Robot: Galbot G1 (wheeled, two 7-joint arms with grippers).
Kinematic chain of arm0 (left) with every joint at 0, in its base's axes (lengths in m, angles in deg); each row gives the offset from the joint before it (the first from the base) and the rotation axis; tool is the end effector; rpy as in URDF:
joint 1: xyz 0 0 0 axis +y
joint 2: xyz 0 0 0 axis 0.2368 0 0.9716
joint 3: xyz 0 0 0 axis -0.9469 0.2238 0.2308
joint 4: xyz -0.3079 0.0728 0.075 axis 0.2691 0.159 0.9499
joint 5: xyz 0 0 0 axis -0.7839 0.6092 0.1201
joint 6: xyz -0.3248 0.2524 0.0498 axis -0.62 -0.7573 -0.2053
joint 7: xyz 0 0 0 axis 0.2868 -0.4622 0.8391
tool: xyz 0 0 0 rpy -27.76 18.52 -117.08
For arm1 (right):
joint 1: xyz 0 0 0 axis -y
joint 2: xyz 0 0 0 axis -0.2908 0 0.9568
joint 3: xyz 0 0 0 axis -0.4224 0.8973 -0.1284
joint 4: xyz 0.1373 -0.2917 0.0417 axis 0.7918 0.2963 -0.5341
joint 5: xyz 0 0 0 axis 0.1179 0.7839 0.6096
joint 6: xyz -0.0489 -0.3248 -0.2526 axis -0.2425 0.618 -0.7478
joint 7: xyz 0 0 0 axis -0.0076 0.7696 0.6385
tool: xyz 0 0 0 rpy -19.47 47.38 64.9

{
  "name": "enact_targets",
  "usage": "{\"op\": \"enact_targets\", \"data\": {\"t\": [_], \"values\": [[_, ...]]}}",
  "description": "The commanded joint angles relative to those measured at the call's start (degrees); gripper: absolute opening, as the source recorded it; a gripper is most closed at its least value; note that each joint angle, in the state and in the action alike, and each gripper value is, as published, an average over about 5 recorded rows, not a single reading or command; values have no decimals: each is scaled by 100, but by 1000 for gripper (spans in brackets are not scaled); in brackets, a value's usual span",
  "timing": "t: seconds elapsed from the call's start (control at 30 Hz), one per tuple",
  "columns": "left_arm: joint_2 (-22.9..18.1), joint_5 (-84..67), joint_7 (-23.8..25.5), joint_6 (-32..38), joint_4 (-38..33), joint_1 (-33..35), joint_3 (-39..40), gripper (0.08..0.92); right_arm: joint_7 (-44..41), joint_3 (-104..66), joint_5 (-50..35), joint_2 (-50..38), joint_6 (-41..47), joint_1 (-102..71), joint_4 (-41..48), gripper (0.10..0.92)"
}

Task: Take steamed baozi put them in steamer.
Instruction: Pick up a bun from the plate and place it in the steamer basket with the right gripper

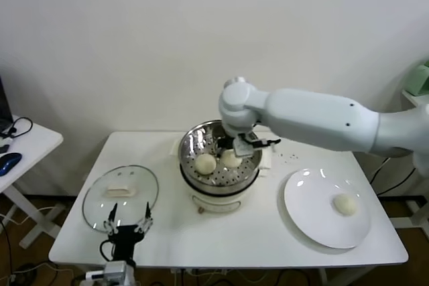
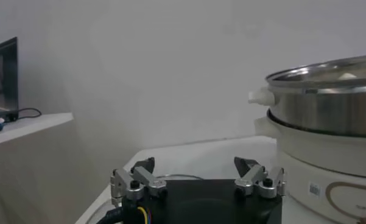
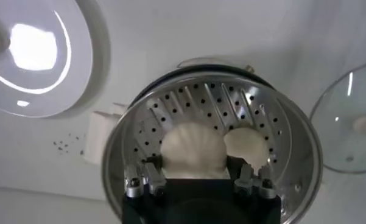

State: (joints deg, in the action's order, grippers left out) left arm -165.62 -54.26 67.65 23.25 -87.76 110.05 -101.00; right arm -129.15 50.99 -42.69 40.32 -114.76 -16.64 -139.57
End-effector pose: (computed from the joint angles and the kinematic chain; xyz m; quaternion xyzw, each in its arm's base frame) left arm 0.2262 0.0149 -0.3491 0.0772 -0.9888 -0.0853 0.0954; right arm 0.4961 0.2291 -0.0610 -0.5984 -0.0514 -0.7981 0.0481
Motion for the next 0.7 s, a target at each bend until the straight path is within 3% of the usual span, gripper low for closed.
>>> {"op": "enact_targets", "data": {"t": [0.03,0.7], "values": [[15,-14,2,-28,52,-8,-10,823,9,35,133,551,-167,-465,454,687],[-41,6,-21,-38,171,-75,71,823,34,-5,47,454,-111,-656,499,688]]}}
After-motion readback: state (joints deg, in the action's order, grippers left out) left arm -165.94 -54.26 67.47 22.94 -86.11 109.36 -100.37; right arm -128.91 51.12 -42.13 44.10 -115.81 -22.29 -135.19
